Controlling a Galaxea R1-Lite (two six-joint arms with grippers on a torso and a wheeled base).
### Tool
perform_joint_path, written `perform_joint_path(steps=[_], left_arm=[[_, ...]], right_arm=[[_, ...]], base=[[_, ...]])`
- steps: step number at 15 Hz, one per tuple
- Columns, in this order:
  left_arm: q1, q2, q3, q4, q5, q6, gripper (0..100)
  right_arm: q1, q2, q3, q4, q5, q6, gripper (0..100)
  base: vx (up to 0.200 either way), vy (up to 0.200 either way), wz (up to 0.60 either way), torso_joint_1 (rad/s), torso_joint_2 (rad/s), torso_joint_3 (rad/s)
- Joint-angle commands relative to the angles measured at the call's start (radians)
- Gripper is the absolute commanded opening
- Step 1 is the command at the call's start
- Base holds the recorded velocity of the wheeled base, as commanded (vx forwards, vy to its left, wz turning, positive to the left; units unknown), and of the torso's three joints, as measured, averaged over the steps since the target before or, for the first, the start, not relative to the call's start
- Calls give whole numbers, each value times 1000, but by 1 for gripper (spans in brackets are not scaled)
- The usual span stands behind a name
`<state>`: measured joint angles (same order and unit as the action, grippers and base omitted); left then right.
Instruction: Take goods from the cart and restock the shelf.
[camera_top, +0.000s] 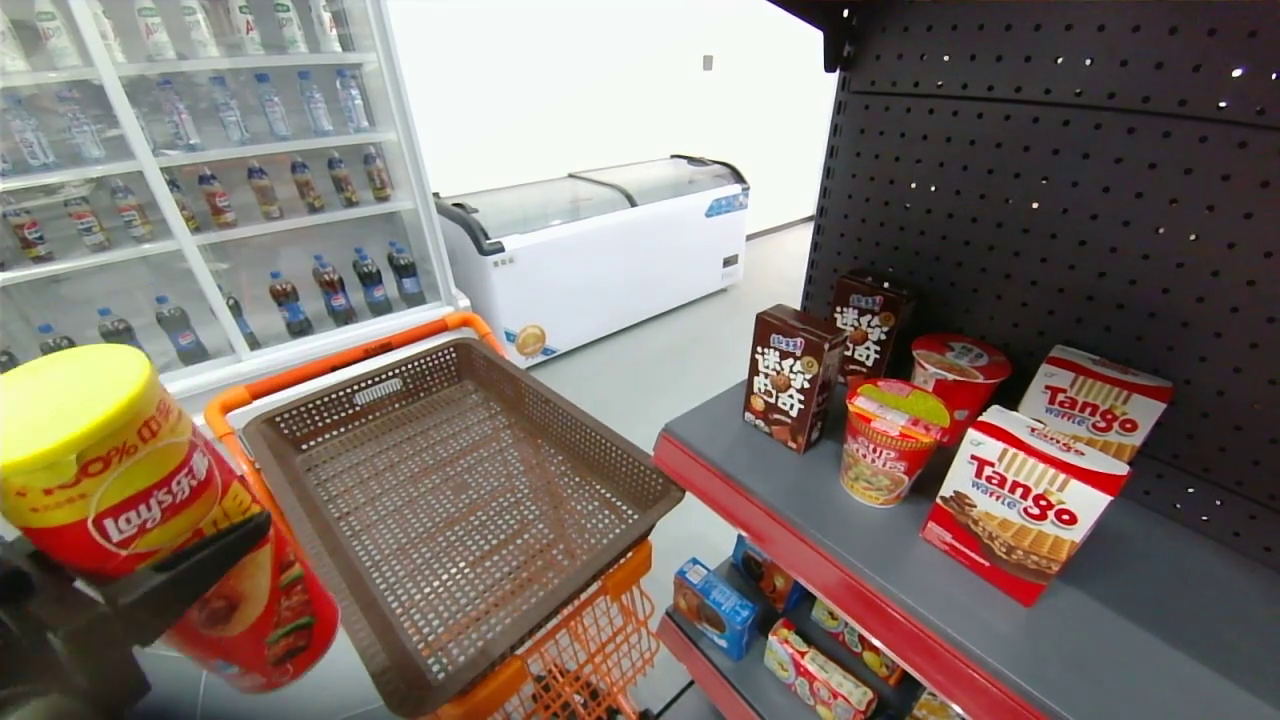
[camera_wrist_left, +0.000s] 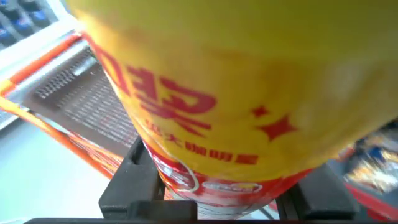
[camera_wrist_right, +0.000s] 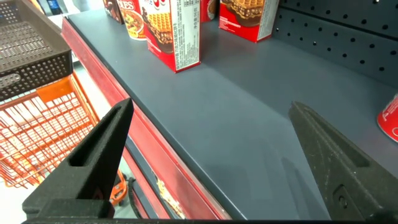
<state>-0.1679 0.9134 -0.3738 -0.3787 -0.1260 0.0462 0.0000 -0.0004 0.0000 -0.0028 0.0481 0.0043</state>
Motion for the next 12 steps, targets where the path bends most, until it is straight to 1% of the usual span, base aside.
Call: perform_joint_path(steps=[1,2,4,5,6,7,8,9,10,11,12], left_arm=[[-5,-96,59,0,-44,-3,0],[-1,-125,67,3,-153,-2,0],[-10,-125,67,1,-308,-3,0],[-32,-122,59,9,-363,-5,0],[-71,-107,47,37,-437,-8,0],[-99,-94,29,61,-506,-14,0],[-102,-88,15,67,-551,-45,0],[-111,-82,13,67,-589,-77,0],[-121,-82,18,67,-639,-104,0],[-124,-82,24,67,-696,-117,0],[-124,-67,33,67,-807,-126,0]], right_arm=[[0,0,0,0,1,0,100],[0,0,0,0,1,0,100],[0,0,0,0,1,0,100],[0,0,0,0,1,0,100],[0,0,0,0,1,0,100],[0,0,0,0,1,0,100],[0,0,0,0,1,0,100],[0,0,0,0,1,0,100],[0,0,0,0,1,0,100],[0,0,0,0,1,0,100],[0,0,0,0,1,0,100]], base=[[0,0,0,0,0,0],[0,0,0,0,0,0],[0,0,0,0,0,0],[0,0,0,0,0,0],[0,0,0,0,0,0],[0,0,0,0,0,0],[0,0,0,0,0,0],[0,0,0,0,0,0],[0,0,0,0,0,0],[0,0,0,0,0,0],[0,0,0,0,0,0]])
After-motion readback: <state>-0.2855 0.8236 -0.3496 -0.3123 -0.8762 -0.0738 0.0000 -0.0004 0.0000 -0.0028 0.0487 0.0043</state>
